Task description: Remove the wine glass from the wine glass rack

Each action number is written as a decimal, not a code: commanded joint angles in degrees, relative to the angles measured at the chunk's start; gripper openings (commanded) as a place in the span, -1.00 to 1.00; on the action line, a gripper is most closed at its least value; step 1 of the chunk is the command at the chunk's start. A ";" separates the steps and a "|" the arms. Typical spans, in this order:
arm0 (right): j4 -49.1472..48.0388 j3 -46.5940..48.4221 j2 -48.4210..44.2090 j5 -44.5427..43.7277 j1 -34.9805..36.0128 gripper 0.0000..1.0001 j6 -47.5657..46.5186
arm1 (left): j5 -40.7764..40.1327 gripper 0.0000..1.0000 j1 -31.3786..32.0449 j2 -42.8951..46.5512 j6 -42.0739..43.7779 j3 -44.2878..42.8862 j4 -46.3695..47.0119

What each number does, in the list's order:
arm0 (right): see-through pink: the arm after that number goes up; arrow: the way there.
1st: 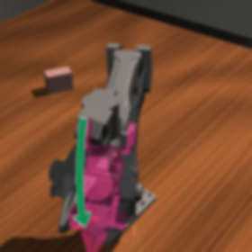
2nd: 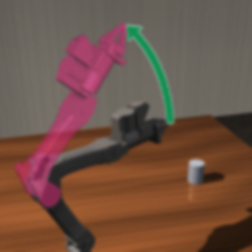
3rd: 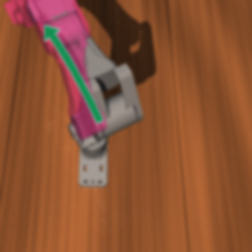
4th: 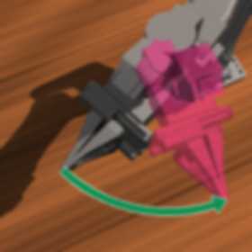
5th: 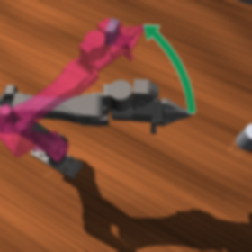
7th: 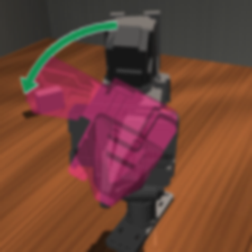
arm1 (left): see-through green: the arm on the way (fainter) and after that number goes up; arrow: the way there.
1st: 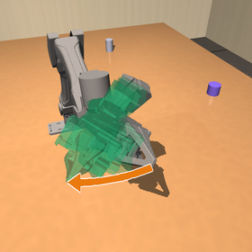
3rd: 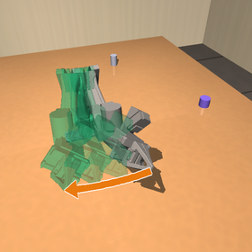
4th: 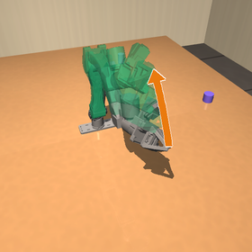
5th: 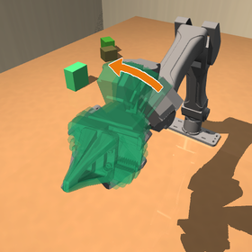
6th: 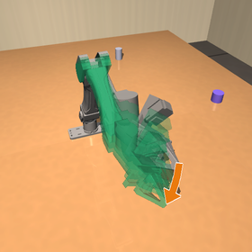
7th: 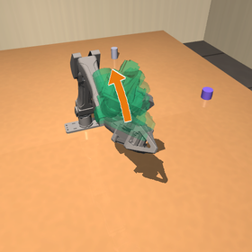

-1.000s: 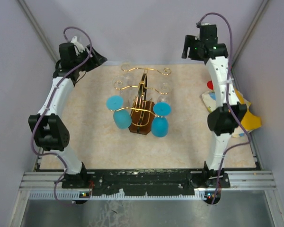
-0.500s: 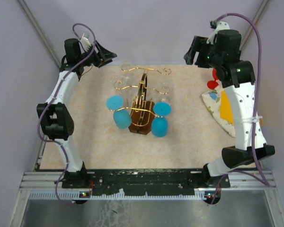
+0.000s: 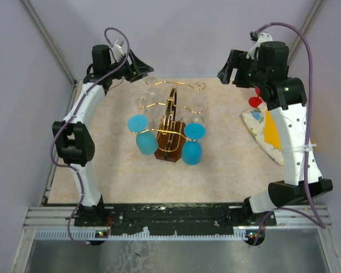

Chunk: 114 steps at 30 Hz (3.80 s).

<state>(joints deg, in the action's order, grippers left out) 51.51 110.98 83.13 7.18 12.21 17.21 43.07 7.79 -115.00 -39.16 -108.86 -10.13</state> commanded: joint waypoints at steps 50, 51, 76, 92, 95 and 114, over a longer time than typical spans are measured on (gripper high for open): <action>-6.95 -9.88 -9.33 4.74 -4.27 0.61 1.72 | -4.13 -1.00 -0.88 10.67 6.64 8.93 -1.25; -6.95 -9.79 -9.35 4.91 -4.33 0.61 1.79 | -3.45 -1.00 -0.93 10.84 6.20 9.15 -1.11; -6.47 -11.72 -10.88 3.53 -4.73 0.63 0.82 | 8.39 -1.00 -0.75 6.19 -10.86 11.78 15.59; -1.61 -6.70 -8.95 3.34 -4.81 0.63 -1.10 | 8.13 -1.00 -0.58 -4.68 -26.20 3.82 34.29; -0.95 -6.53 -9.20 2.80 -4.77 0.63 -1.58 | 6.58 -1.00 -0.89 -6.42 -26.65 0.33 35.39; -1.23 -11.77 -11.42 2.08 -4.83 0.66 -4.12 | -37.73 -1.00 -11.94 -4.43 13.41 -12.82 -16.74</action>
<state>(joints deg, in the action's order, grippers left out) 52.21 100.51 73.89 9.54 7.68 14.46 22.35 -3.68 -121.51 -38.20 -117.75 -14.09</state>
